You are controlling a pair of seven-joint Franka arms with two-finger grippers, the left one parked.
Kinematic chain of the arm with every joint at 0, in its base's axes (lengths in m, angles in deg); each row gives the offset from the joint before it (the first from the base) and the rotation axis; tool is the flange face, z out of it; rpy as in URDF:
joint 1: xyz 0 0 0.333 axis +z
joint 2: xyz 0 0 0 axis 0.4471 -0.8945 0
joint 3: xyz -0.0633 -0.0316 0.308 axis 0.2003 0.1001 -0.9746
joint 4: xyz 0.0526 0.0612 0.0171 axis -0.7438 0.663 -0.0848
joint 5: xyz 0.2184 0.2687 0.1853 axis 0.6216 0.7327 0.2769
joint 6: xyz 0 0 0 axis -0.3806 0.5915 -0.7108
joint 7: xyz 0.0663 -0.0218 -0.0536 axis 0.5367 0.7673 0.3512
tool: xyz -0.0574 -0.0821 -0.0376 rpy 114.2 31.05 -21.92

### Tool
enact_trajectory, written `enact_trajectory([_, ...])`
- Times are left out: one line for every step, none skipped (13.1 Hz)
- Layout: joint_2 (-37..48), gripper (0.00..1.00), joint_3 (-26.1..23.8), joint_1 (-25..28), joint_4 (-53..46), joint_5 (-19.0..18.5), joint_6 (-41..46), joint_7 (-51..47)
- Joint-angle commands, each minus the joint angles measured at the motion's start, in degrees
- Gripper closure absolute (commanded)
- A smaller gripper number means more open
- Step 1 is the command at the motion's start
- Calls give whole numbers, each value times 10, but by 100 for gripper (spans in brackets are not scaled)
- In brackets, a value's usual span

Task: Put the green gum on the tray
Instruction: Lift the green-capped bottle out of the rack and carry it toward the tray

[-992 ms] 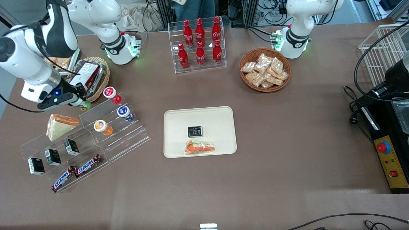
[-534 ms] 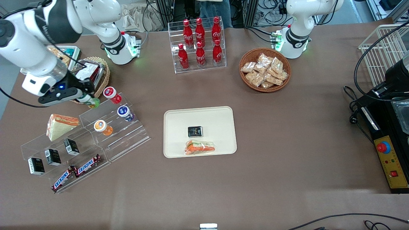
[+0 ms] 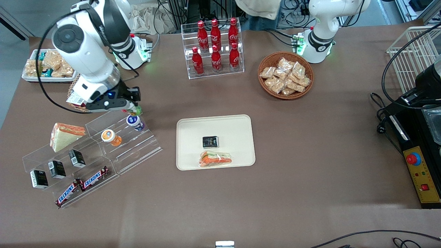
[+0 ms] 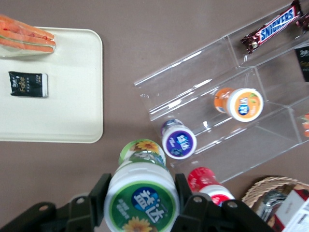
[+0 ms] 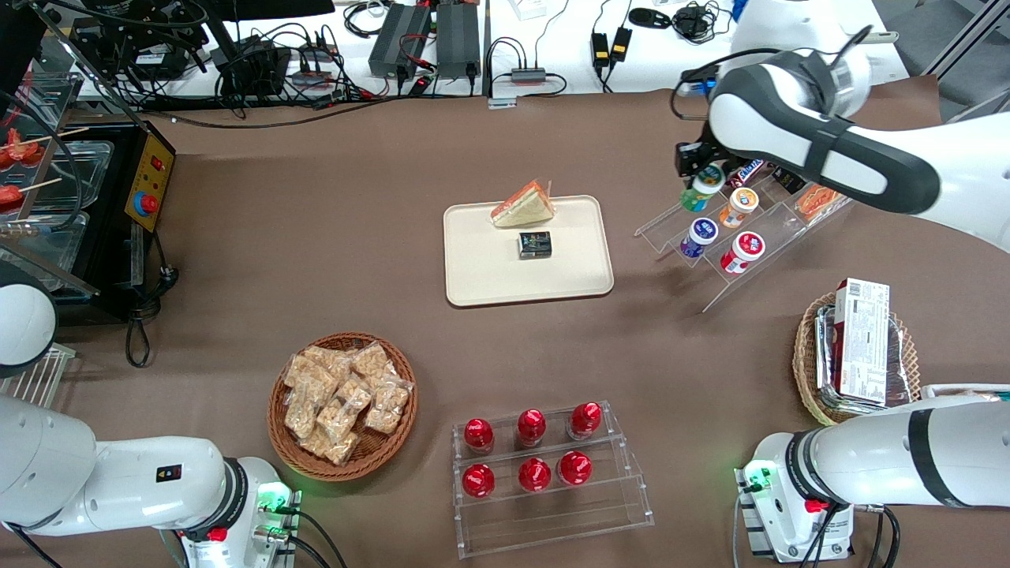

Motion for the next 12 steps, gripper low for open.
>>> enact_trajectory([-75, 63, 2, 36, -63, 7, 5, -87])
enact_trajectory([-94, 63, -5, 44, -71, 7, -10, -115])
enact_trajectory([-110, 63, -17, 44, -76, 6, -28, -133])
enact_trajectory([-125, 63, -25, 45, -76, 6, -46, -154])
enact_trajectory([-142, 63, -33, 45, -76, 4, -63, -174])
enact_trajectory([-160, 63, -42, 45, -76, 2, -76, -189])
enact_trajectory([-176, 63, -45, 45, -77, 2, -89, -192])
enact_trajectory([-191, 63, -45, 45, -76, 2, -102, -193])
enact_trajectory([-207, 63, -45, 45, -76, 1, -119, -193])
enact_trajectory([-223, 63, -45, 57, -77, -1, -130, -195])
enact_trajectory([-235, 63, -44, 62, -77, -1, -140, -199])
enact_trajectory([-249, 63, -44, 62, -77, -2, -152, -203])
